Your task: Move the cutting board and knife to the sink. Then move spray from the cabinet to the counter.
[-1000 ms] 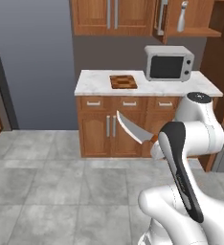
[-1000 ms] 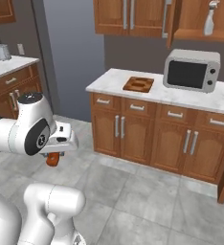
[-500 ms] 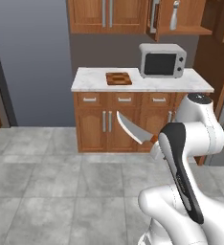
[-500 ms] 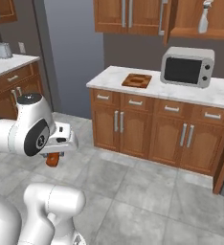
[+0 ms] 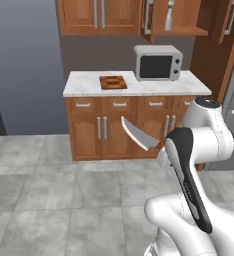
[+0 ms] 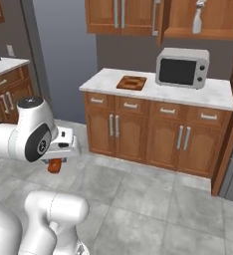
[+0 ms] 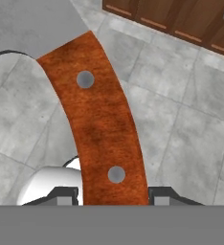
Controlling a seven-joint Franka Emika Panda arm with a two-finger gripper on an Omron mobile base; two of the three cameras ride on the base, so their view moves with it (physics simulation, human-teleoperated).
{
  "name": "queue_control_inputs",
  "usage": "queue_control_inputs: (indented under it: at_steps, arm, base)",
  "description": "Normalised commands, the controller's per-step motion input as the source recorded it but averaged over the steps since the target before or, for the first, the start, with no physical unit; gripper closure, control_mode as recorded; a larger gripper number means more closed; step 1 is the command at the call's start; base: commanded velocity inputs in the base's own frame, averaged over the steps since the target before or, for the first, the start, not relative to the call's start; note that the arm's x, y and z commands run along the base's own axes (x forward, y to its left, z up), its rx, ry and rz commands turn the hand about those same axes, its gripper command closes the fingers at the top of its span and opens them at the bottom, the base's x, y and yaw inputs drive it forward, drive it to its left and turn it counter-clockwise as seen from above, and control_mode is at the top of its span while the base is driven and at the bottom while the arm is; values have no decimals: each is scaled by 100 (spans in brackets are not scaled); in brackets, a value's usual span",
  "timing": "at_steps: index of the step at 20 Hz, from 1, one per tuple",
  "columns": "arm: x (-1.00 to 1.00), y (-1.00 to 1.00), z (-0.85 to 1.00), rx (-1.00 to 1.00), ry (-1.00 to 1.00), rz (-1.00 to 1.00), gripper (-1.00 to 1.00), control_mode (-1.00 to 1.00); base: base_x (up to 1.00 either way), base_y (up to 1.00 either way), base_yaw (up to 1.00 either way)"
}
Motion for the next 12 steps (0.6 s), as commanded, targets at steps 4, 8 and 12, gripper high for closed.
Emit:
queue_control_inputs:
  at_steps: [4,8,12]
  arm:
    - [0,0,0,0,0,0,100,100]
    - [0,0,0,0,0,0,100,100]
    - [0,0,0,0,0,0,100,100]
  base:
    - [-15,-46,-26]
    - [-7,-42,-31]
    - [-6,-39,-32]
